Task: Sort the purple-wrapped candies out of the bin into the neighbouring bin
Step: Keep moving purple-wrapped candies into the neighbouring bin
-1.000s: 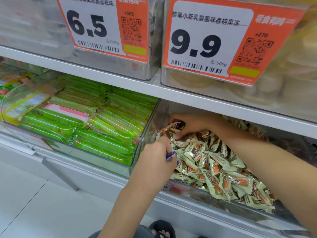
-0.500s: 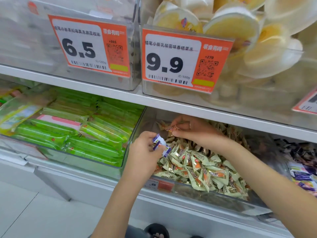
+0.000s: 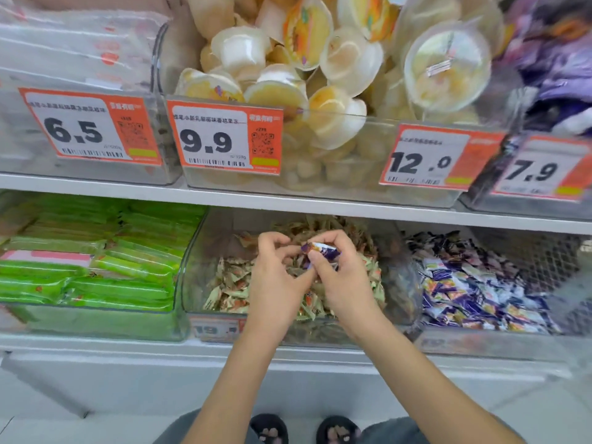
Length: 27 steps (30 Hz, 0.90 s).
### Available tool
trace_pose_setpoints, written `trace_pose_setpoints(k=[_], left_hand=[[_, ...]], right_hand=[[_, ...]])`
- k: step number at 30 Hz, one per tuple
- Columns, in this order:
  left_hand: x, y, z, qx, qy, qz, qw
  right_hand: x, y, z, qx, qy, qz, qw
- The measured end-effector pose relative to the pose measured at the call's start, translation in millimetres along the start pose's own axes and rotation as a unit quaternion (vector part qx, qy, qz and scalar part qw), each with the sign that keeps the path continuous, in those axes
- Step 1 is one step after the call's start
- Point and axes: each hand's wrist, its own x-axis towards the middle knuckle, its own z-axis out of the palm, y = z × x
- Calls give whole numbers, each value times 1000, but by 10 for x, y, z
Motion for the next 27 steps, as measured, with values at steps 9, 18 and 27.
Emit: trace_pose_setpoints(k=[9, 18, 27], left_hand=[[44, -126, 45, 190, -103, 39, 976], [104, -216, -96, 178, -132, 26, 975], [237, -524, -265, 371, -295, -65, 878]], right_hand=[[62, 335, -1646, -346, 33, 168, 922], [316, 127, -433, -442, -181, -58, 877], [1133, 565, -13, -587, -427, -90, 681]])
